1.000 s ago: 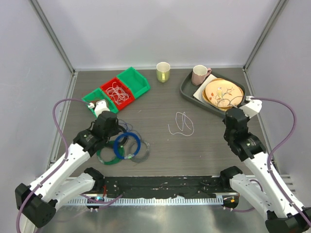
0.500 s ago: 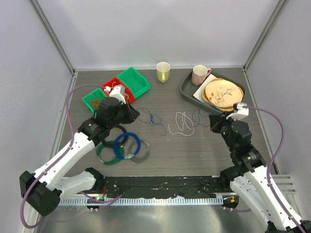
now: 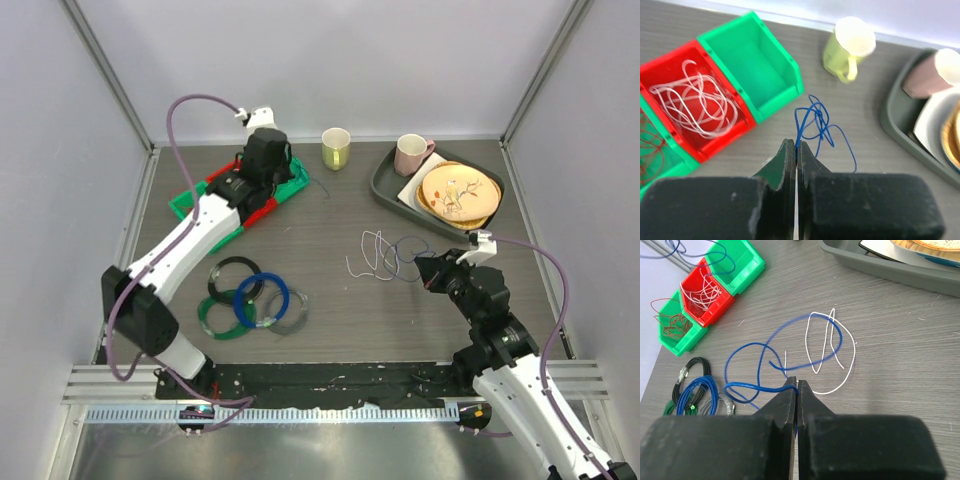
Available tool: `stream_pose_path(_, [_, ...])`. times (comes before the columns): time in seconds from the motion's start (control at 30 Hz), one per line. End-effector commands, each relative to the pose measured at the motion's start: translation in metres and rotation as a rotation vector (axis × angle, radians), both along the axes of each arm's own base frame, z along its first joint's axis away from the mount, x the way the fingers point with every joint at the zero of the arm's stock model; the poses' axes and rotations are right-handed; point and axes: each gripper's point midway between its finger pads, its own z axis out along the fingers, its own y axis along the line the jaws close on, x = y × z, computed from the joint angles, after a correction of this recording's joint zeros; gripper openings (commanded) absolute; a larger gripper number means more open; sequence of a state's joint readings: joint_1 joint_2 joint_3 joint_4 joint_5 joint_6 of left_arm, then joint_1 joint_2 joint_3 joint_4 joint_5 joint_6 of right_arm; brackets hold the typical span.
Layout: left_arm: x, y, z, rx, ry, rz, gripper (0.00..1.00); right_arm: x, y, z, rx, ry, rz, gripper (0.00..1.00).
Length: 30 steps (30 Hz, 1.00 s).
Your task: Untangle the cables
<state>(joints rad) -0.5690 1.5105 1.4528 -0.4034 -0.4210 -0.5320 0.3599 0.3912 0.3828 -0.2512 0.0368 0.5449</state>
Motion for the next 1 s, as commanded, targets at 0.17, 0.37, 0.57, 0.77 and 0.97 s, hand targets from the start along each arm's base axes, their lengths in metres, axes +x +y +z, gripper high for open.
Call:
stream_pose_path(0.17, [0.081, 0.049, -0.002, 0.231, 0.035, 0.223, 0.0, 0.001, -0.001, 0.015, 0.049, -0.058, -0.016, 0.01])
stream_pose_path(0.37, [0.128, 0.071, -0.027, 0.246, 0.104, 0.223, 0.0, 0.005, -0.011, 0.008, 0.017, -0.043, -0.074, 0.01])
stream_pose_path(0.57, [0.16, 0.086, -0.064, 0.32, 0.162, 0.257, 0.0, 0.008, -0.015, 0.0, -0.014, -0.011, -0.098, 0.01])
stream_pose_path(0.77, [0.172, 0.087, -0.083, 0.336, 0.199, 0.244, 0.16, 0.01, -0.016, -0.003, -0.019, -0.007, -0.104, 0.01])
stream_pose_path(0.97, [0.164, 0.061, -0.067, 0.247, 0.188, 0.11, 0.6, 0.01, -0.014, -0.003, -0.017, -0.007, -0.093, 0.01])
